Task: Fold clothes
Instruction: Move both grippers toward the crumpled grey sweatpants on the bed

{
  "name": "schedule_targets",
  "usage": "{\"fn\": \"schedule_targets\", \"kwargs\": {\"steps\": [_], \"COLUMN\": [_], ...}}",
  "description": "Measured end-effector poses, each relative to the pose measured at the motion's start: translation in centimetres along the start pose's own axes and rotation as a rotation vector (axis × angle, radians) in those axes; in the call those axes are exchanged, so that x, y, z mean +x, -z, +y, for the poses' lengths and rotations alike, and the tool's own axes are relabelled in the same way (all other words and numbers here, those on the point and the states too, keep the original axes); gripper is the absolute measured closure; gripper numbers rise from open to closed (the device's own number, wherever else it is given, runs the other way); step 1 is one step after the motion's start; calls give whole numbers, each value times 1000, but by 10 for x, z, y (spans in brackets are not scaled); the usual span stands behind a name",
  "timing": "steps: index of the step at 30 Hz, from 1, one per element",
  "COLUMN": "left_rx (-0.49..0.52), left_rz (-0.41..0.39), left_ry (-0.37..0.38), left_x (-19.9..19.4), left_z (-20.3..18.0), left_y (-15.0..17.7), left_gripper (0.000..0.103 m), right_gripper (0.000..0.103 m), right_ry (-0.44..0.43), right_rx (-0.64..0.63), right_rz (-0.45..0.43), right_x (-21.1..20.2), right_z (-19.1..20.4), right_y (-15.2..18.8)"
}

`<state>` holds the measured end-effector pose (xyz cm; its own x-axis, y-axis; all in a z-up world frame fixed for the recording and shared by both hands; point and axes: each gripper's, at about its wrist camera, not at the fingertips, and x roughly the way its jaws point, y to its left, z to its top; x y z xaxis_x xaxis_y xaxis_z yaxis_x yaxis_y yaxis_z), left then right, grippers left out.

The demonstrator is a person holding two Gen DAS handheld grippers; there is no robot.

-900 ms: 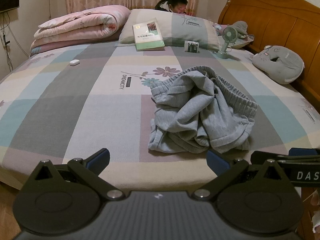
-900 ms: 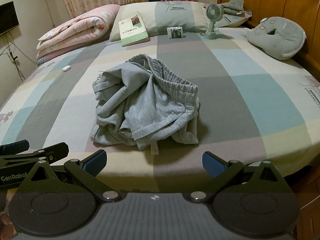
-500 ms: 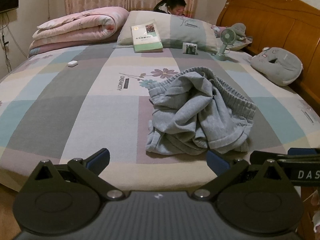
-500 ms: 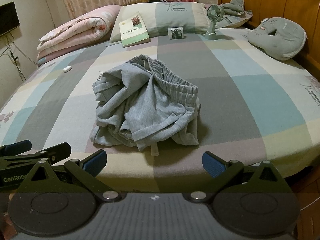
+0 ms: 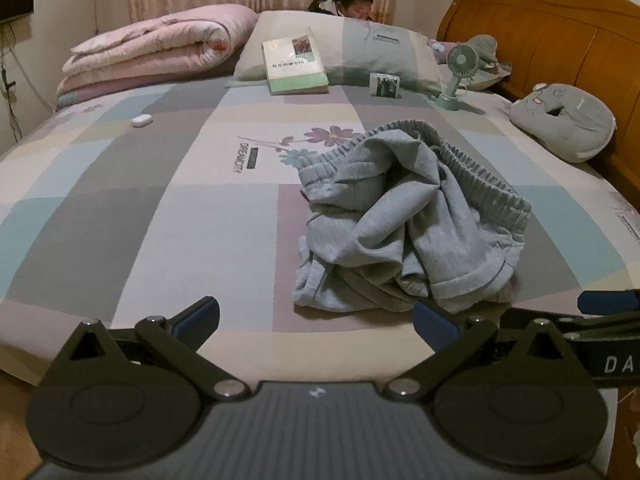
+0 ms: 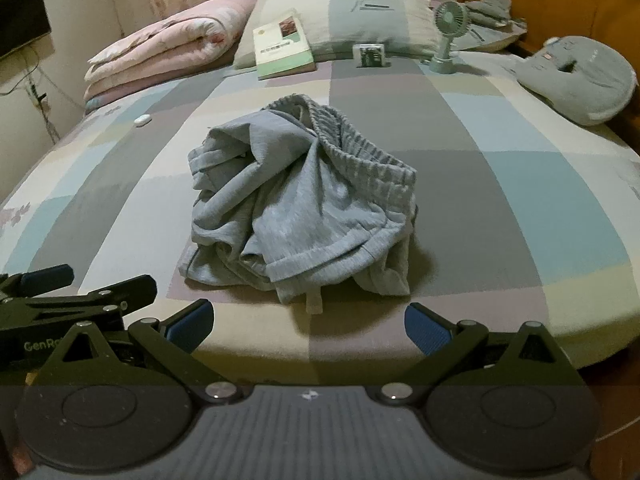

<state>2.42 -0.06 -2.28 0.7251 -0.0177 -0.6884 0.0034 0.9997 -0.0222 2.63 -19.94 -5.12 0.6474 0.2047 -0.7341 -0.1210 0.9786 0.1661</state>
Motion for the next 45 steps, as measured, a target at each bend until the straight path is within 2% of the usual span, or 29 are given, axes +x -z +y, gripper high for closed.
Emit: {"fn": "schedule_targets", "kwargs": {"steps": [13, 17, 22, 26, 32, 40, 45], "left_rx": [76, 60, 68, 82, 161, 249, 259], "left_rz": [-54, -36, -22, -44, -72, -56, -35], "left_ry": [51, 87, 92, 116, 105, 85, 112], "left_x": [22, 30, 37, 38, 35, 33, 35], "left_z": [4, 8, 10, 15, 18, 20, 23], "left_y": [4, 3, 6, 9, 7, -18, -26], "left_gripper": [1, 1, 1, 1, 1, 1, 1], "right_gripper": [0, 0, 0, 0, 0, 0, 0], "right_ry": [-44, -57, -93, -119, -128, -133, -158], "right_rx": [-76, -77, -74, -111, -193, -177, -168], "right_rz": [51, 59, 61, 29, 9, 10, -34], "right_x": [32, 36, 39, 38, 37, 30, 28], "right_z": [-1, -3, -7, -8, -11, -25, -36], "right_y": [-6, -6, -7, -5, -7, -27, -29]}}
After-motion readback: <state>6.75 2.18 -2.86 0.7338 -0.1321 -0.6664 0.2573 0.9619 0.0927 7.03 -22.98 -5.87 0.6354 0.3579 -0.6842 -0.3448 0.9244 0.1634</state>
